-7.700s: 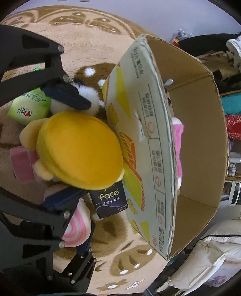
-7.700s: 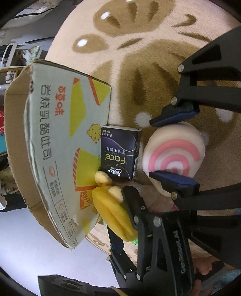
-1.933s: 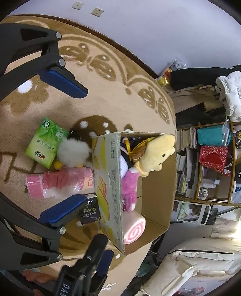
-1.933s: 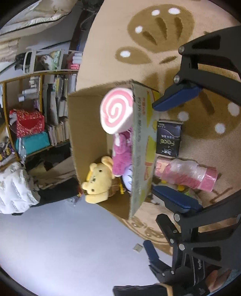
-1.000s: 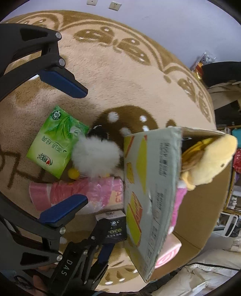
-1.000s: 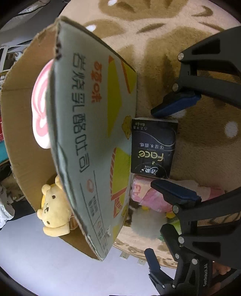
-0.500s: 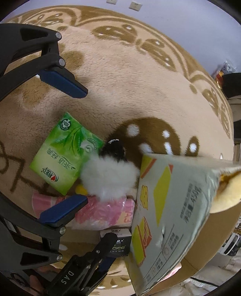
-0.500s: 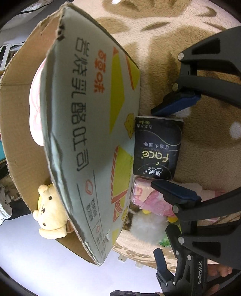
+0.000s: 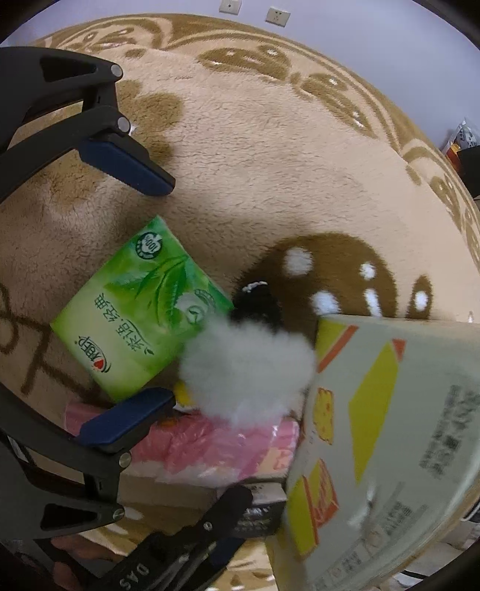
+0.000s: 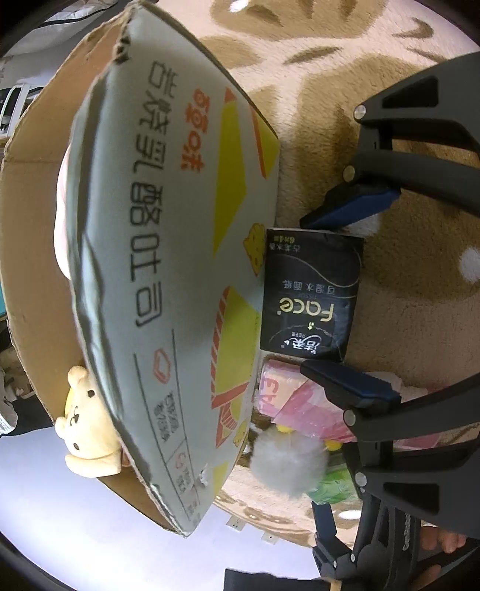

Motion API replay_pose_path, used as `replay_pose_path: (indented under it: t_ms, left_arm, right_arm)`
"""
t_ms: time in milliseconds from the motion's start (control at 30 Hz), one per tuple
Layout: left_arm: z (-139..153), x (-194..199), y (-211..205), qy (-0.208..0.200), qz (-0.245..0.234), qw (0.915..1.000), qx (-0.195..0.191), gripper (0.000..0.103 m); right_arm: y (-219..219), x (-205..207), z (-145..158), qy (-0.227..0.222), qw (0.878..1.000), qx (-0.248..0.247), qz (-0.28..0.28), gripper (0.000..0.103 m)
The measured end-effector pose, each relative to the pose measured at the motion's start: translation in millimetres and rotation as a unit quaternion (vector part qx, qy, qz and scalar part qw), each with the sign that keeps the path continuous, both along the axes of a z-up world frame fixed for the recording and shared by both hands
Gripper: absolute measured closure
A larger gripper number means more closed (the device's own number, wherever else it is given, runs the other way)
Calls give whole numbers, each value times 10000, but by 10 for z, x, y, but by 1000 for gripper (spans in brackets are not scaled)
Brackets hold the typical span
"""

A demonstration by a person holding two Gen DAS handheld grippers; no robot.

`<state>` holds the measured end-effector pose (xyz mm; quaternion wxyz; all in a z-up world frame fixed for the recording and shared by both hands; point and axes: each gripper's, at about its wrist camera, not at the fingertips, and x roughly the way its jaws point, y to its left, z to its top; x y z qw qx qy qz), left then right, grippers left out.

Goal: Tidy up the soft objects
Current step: 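Grasp the black Face tissue pack with the right tool while the left tool grasps the green tissue pack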

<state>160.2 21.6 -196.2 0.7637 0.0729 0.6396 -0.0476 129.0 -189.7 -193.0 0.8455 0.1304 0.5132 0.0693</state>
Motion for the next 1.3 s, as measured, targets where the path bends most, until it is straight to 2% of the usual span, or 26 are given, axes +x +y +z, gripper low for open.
replay_pose_path:
  t_ms: [100,167,267,333,533,933,1300]
  left_arm:
    - [-69,-38,-55,49,-69,10000,52,1]
    - [-103,-36,-65,96,-19,9999,33,6]
    - [-122,-47,-63,88,39,9999,44,14]
    - [-107,-83,-36,71,85,9999,33,25]
    - [-34,-147,3,-30,238,9997,-45,37]
    - [24,-185,-63,-152,129,9998,-65,41]
    - [232,-232,48,-583,166,9981,-103,41]
  right_arm:
    - [17,0,-7,2,10000,30,-22,29]
    - [13,0,-7,4,10000,12,-4,29]
    - [30,-8,-9,-7,10000,-33,-1,29]
    - [38,-21,-2,-56,10000,-32,-42,30]
    - [32,-47,-2,-81,9999,-19,-88,32]
    - [33,-148,86,-207,9995,-227,-64,33]
    - [-59,-270,209,-250,9994,-204,-103,33]
